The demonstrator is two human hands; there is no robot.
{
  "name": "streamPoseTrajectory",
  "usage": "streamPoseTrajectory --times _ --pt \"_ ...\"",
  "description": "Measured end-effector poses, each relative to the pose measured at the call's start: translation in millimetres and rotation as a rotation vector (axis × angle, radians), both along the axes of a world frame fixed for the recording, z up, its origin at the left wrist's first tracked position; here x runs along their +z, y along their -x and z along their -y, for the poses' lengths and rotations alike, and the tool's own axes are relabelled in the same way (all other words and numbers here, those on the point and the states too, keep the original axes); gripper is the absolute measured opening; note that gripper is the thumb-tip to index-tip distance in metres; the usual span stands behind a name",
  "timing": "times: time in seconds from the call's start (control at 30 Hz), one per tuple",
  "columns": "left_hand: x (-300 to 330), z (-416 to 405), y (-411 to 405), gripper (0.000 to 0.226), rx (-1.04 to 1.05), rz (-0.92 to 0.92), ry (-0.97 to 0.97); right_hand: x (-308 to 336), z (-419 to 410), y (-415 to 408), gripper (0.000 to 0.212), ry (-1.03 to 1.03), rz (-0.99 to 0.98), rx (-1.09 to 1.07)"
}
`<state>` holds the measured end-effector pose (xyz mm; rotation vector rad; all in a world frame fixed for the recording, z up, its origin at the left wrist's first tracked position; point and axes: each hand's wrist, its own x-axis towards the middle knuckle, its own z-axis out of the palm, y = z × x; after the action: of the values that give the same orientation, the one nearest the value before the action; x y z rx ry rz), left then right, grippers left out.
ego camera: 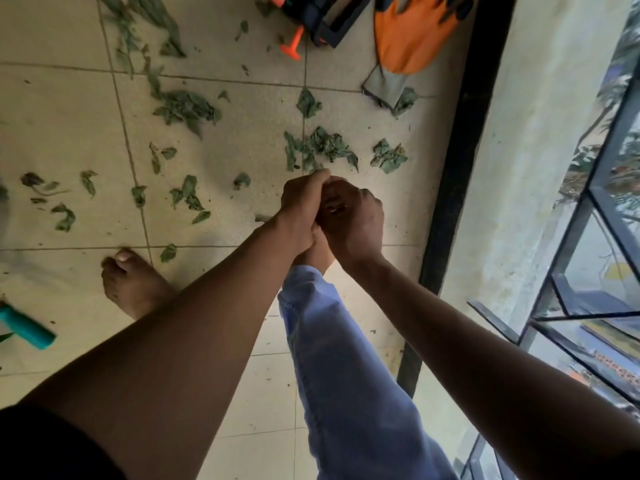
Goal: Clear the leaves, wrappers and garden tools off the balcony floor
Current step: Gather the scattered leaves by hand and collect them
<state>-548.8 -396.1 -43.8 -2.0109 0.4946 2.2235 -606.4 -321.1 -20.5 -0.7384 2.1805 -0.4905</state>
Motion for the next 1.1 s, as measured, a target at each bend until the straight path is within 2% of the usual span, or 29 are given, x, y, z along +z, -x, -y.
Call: streamPoseTrajectory --times 0.1,0.17,0.27,0.33,0.4,0.47,0.57,0.63,0.73,0.83,0.93,1.03,1.1 --pt "-6.0 2.7 -1.4 0.022 0.032 0.051 0.009 -0.9 3.4 0.5 0.016 0.15 -0.05 0.118" --pt "-10.0 5.1 -4.2 0.023 0.102 0.04 -0.035 -4.7 1.8 10.3 0.021 0.196 -0.06 0.079" --pt "-16.5 6.3 -8.5 0.034 0.094 0.023 -0.046 -27.2 -1.2 40.8 0.027 0.136 -0.122 -0.118" --pt "-19.9 4.1 -12.2 0.036 0.061 0.019 -0.046 -48.1 -2.5 66.6 0.031 -0.023 -0.183 -0.172" --pt "-22.6 0.6 -16.9 0.035 0.069 0.013 -0.081 -66.8 -5.5 89.2 0.034 -0.229 -0.274 -0.131" --pt "-24.6 -3.9 -22.1 0.029 0.057 0.011 -0.106 -81.2 -7.0 103.0 0.041 -0.346 -0.3 -0.089" --pt "-26.8 -10.0 -30.7 0.023 0.051 0.031 -0.125 -94.6 -1.8 104.6 0.036 -0.312 -0.347 -0.001" --pt "-27.3 -10.9 -36.6 0.024 0.063 0.042 -0.135 -100.5 4.3 100.0 0.027 -0.282 -0.413 0.11" --pt "-25.5 -11.0 -44.6 0.029 0.062 0.03 -0.14 -105.3 9.4 95.5 0.025 -0.291 -0.456 0.256" --pt "-22.4 -8.9 -49.9 0.032 0.049 0.017 -0.148 -99.6 17.9 96.2 0.019 -0.288 -0.364 0.105" --pt "-20.8 0.8 -51.6 0.036 0.113 0.005 -0.178 -78.1 31.5 78.4 0.016 -0.146 -0.151 -0.056" --pt "-21.8 12.1 -52.2 0.038 0.194 -0.008 -0.203 -51.3 41.7 36.5 0.017 0.053 0.078 -0.076" --pt "-21.6 17.4 -51.9 0.03 0.281 -0.029 -0.227 -37.2 45.8 6.9 0.017 0.112 0.109 -0.022"
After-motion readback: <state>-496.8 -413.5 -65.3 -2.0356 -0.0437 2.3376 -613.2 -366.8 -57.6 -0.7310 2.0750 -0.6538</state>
